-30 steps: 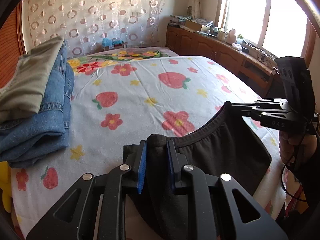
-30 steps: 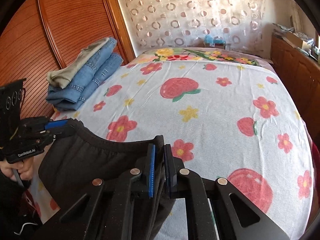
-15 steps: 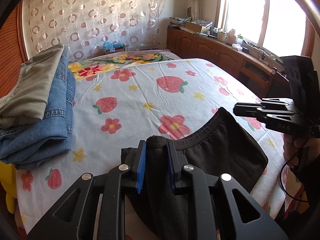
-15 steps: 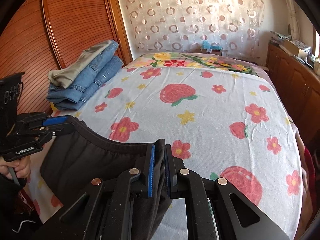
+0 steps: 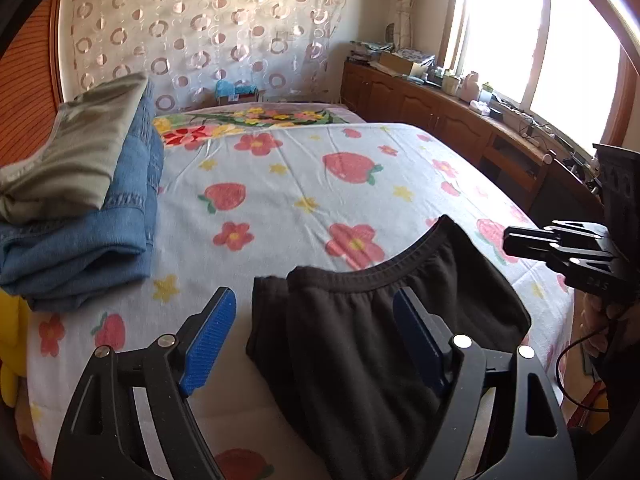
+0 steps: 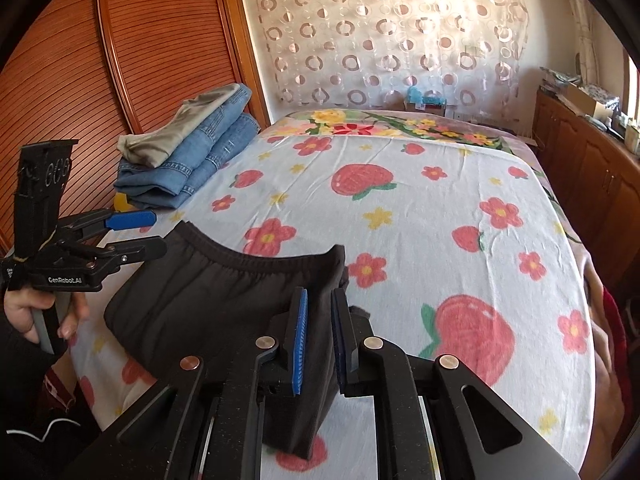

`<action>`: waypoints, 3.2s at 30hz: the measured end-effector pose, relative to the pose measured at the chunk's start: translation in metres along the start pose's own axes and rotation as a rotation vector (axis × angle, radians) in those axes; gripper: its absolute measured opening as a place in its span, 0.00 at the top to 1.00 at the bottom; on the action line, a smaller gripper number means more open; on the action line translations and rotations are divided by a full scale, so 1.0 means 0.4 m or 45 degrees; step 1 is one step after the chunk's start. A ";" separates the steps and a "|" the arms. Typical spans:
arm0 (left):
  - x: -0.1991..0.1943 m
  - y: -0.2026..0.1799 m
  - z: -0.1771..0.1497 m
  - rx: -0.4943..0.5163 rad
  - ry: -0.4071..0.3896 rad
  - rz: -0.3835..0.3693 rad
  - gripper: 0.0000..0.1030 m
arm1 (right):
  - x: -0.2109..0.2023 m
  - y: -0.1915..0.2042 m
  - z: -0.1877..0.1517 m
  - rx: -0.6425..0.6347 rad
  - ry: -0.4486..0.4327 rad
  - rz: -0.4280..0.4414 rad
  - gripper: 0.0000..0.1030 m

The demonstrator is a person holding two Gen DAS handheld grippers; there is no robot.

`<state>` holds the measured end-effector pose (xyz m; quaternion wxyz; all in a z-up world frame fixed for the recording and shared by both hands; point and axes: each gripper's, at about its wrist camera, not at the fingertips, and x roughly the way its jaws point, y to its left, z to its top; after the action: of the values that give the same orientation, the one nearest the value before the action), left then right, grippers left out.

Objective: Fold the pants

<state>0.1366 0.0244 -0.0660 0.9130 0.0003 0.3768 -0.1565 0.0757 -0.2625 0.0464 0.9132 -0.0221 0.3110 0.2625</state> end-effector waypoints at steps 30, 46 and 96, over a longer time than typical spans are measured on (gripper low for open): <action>0.063 0.041 -0.064 -0.036 0.080 0.048 0.20 | 0.100 0.027 -0.043 -0.025 0.065 -0.160 0.44; 0.035 0.059 -0.033 -0.107 0.044 -0.022 0.25 | 0.090 0.025 -0.047 0.009 0.109 -0.189 0.40; -0.049 -0.007 -0.009 -0.027 -0.098 -0.111 0.90 | 0.036 0.035 -0.049 0.040 0.014 -0.032 0.90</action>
<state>0.1202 0.0279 -0.0547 0.9191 -0.0320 0.3426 -0.1919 0.0674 -0.2477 0.0239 0.9150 -0.0131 0.3197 0.2459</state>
